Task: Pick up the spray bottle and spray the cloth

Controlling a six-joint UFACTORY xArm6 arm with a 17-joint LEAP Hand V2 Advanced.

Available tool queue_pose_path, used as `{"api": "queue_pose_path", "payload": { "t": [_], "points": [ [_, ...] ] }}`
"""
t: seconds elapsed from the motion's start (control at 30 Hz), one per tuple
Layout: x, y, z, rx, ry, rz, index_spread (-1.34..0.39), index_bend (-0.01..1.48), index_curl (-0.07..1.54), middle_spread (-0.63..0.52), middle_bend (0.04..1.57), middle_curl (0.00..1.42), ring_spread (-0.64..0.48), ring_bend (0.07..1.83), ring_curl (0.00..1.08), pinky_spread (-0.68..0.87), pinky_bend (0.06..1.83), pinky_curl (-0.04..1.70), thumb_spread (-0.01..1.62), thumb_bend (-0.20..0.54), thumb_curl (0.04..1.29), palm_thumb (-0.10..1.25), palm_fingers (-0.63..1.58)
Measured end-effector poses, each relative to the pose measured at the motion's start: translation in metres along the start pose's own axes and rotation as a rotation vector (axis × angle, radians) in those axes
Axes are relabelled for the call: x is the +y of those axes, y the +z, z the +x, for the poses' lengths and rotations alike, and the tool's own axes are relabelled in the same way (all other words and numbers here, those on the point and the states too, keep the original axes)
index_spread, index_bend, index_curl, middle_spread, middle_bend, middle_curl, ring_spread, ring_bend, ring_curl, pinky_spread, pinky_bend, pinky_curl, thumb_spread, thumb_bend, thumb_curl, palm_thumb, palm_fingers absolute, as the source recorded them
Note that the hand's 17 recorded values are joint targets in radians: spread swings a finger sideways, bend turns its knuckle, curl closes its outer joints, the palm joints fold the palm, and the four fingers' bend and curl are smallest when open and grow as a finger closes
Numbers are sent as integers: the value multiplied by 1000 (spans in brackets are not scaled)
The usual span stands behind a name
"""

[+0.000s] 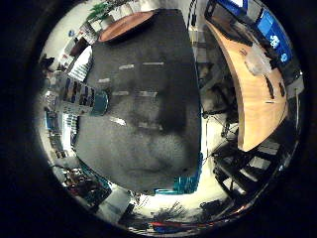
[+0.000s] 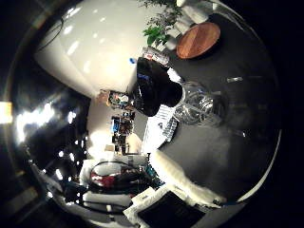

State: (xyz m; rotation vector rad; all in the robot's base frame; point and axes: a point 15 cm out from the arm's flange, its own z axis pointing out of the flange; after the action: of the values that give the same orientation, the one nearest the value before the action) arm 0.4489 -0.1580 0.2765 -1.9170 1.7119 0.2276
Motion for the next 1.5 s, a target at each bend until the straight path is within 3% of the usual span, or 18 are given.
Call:
{"api": "queue_pose_path", "payload": {
  "t": [0.37, 0.7, 0.8, 0.93, 1.17, 1.3, 1.5],
  "points": [
    [-32, 31, -19, -8, -38, 32, -268, 135, 245, 93, 258, 349, 184, 288, 261, 389, 394, 307, 1004, -24, 284, 534, 80],
    [-48, 53, -35, -11, -73, 41, -243, 130, 215, 29, 336, 369, 103, 440, 290, 356, 436, 312, 1009, -20, 290, 588, 190],
    [-55, 57, -46, -45, -76, 67, -235, 143, 216, -58, 418, 400, -14, 547, 319, 247, 469, 312, 1013, -15, 301, 647, 311],
    [-45, 74, -52, -94, -70, 66, -273, 178, 259, -157, 497, 447, -167, 691, 362, -33, 521, 315, 1014, -17, 311, 709, 520],
    [-51, 76, -63, -149, -96, 116, -382, 258, 366, -288, 646, 585, -291, 914, 477, -467, 770, 409, 1014, -15, 330, 799, 880],
    [-50, 77, -63, -151, -102, 116, -441, 373, 472, -319, 733, 675, -296, 978, 530, -520, 840, 476, 1019, -15, 335, 830, 1012],
    [-40, 84, -64, -187, -67, 131, -473, 602, 701, -321, 873, 818, -291, 1092, 618, -470, 970, 633, 1035, -14, 349, 878, 1091]
  ]
}}
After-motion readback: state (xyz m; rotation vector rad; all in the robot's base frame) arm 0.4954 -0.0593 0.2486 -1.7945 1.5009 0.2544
